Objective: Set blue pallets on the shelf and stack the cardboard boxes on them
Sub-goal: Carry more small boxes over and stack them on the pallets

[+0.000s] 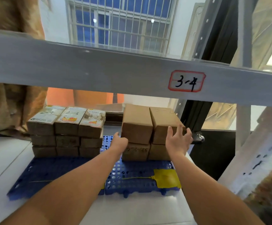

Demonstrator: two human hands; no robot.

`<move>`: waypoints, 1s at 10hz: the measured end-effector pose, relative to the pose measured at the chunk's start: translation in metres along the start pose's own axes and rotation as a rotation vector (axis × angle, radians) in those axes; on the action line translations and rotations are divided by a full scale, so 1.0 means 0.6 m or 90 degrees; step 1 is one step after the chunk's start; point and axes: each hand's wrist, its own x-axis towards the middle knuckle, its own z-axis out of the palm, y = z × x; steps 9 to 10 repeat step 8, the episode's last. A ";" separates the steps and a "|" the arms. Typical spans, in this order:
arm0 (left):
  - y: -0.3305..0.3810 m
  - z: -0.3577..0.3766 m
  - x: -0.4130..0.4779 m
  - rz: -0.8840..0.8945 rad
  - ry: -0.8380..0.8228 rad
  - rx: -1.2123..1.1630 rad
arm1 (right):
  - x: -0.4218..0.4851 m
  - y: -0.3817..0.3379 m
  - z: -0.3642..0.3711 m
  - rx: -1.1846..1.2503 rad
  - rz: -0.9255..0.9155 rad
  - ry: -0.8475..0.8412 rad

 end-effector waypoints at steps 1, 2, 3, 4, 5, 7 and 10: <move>-0.008 0.012 0.005 0.013 -0.009 -0.034 | 0.010 0.011 0.002 0.033 0.001 -0.043; -0.008 0.025 -0.001 0.013 -0.002 -0.043 | 0.017 0.021 0.005 0.056 -0.006 -0.077; -0.008 0.035 -0.005 0.013 0.014 -0.024 | 0.022 0.026 0.007 0.075 -0.007 -0.088; -0.010 0.041 -0.001 0.019 0.026 0.004 | 0.030 0.025 0.006 0.088 -0.005 -0.086; -0.007 0.043 0.000 0.013 0.044 0.019 | 0.038 0.023 0.003 0.082 -0.009 -0.089; 0.004 0.043 -0.016 0.075 0.135 0.057 | 0.029 0.013 -0.001 -0.037 -0.097 0.041; 0.006 0.036 -0.033 0.345 0.288 0.163 | 0.017 -0.002 0.004 -0.097 -0.363 0.104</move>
